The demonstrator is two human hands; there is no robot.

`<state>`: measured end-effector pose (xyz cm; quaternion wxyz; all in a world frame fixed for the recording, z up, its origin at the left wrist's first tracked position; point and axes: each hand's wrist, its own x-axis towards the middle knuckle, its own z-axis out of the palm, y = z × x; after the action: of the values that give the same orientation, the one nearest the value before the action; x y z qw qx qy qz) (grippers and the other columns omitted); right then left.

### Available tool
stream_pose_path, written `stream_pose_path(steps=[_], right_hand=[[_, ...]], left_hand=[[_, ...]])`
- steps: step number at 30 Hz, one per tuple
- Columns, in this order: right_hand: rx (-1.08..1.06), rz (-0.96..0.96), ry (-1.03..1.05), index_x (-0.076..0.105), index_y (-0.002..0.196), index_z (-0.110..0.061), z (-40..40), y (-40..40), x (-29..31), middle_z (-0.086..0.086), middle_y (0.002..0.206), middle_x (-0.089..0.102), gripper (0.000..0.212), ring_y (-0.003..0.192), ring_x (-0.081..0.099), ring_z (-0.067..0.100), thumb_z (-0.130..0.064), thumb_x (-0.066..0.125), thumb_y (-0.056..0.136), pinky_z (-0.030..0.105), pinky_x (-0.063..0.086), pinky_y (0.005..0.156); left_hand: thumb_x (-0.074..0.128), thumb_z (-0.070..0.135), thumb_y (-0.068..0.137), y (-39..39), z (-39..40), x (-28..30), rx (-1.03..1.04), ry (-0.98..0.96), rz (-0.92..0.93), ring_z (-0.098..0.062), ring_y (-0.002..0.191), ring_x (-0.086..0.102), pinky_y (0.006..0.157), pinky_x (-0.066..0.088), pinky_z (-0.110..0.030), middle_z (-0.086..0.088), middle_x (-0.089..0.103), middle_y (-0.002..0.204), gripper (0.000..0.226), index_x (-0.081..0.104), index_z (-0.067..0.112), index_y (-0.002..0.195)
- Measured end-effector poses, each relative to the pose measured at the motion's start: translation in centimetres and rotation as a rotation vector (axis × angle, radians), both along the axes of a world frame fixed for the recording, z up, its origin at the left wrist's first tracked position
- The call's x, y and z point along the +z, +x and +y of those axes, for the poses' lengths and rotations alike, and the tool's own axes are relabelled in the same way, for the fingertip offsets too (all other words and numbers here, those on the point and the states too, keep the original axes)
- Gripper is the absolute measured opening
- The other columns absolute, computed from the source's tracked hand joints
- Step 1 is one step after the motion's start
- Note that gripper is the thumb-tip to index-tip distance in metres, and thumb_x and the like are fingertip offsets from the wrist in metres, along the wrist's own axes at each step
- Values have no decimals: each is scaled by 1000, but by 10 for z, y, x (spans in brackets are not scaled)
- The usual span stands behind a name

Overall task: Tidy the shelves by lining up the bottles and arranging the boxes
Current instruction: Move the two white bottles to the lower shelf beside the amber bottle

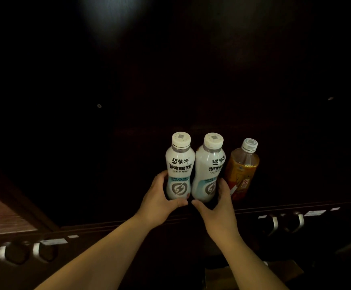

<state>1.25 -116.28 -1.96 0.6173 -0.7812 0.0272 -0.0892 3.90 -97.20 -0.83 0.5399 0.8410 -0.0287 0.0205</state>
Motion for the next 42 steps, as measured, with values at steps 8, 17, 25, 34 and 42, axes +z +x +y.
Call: stream_pose_path(steps=[8,17,25,34,42], right_hand=[[10,15,-66,20,154,-40,2,-7,-2,-21,153,34,86,140,30,-2,-30,74,88,28,31,112],[-156,-40,-142,41,139,-38,14,3,-2,-18,130,47,68,128,36,2,-23,78,84,30,38,102],[-186,-20,-97,42,139,-33,17,2,0,-28,119,42,72,122,41,2,-27,82,80,25,40,96],[-369,-96,-84,33,135,-46,-37,-32,3,-22,128,38,75,118,48,2,-38,79,77,31,46,96],[7,142,-162,12,150,-47,-98,34,30,-17,134,45,115,123,42,9,-29,91,68,34,37,99]], left_hand=[[85,58,65,-1,1,1,4,-7,-9,23,110,48,75,38,2,38,58,116,85,37,50,136],[85,56,64,1,1,-1,14,10,0,19,110,51,81,42,-6,31,60,120,83,40,51,133],[84,47,65,3,5,-4,-2,38,4,22,110,47,82,38,-7,25,57,123,83,38,49,134],[80,59,66,1,6,-2,-19,57,7,33,105,39,80,34,-5,35,52,120,86,34,50,138],[81,62,65,-1,-2,1,-4,66,12,30,107,40,76,37,-1,33,54,122,85,35,52,136]])
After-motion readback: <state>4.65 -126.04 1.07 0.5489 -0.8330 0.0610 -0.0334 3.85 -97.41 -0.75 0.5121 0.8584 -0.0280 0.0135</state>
